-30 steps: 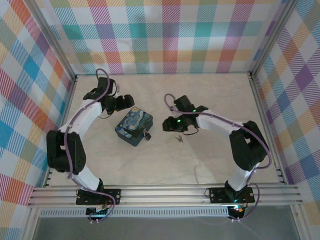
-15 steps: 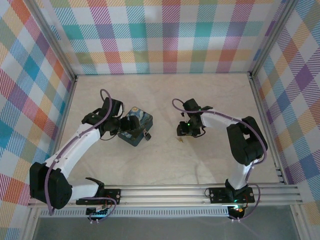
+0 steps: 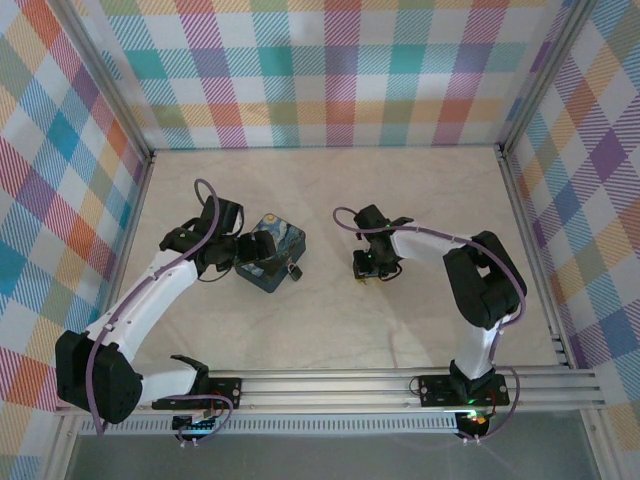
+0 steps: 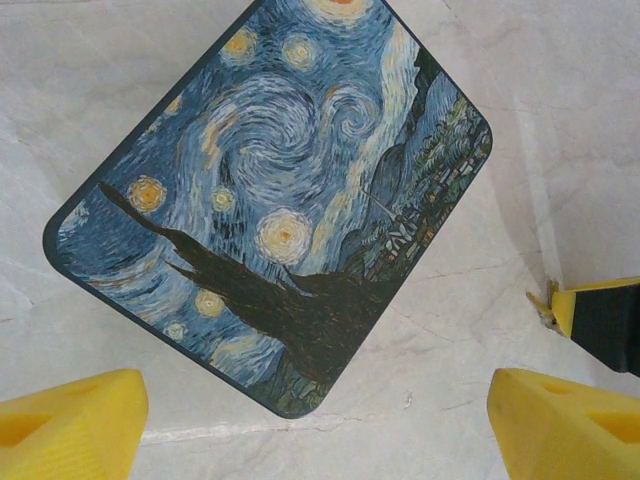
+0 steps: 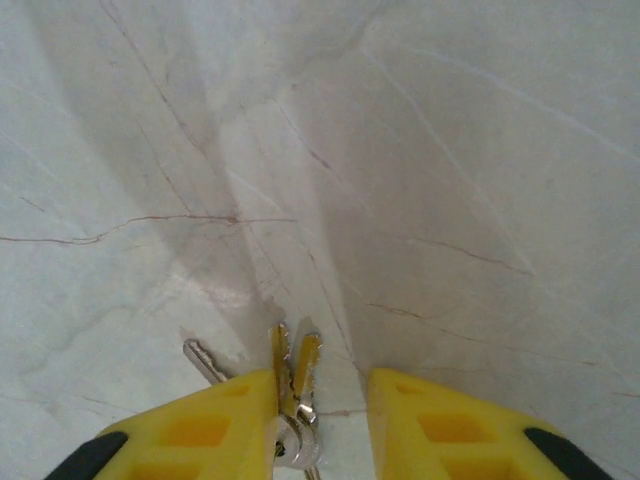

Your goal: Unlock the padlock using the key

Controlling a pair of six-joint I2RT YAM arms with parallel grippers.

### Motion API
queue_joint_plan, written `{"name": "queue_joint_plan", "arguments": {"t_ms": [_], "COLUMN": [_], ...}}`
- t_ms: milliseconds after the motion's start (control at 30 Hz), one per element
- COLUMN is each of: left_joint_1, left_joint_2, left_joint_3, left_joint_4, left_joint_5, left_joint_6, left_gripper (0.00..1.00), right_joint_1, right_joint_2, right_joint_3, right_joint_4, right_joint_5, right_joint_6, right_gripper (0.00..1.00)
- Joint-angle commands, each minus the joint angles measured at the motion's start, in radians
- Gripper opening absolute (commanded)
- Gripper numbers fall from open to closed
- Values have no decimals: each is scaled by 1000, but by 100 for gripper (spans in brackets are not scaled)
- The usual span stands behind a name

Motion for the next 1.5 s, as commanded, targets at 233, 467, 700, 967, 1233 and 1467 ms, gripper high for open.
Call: {"name": "queue_joint_plan", "arguments": {"t_ms": [233,467,700,967,1233,1467], "left_joint_1": [-7,-10,-10,-12,-13,-13], "left_joint_2": [14,-2,-14,0,15,26], "left_joint_3": [59,60,50,70,71,73], "left_joint_4": [-41,-44,-50,-51,-40,-34], "left_joint_5": [-24,-19,-27,-22,-26,-29], "left_joint_6": [25,21,20,22,21,24], "left_gripper": [88,88,88,88,88,88], "right_joint_1": [49,49,95,93,74,53], "right_joint_2": [-39,-104,-51,-23,21,41], "right_joint_3": [-104,-54,-51,-64,18,62], "right_joint_4": [-19,-34,-89,-51,-30,-13], "right_joint_5": [-45,-55,15,108,162,170], "right_joint_6": [97,97,86,106,69,47], "right_gripper": [39,43,47,46,45,36]}}
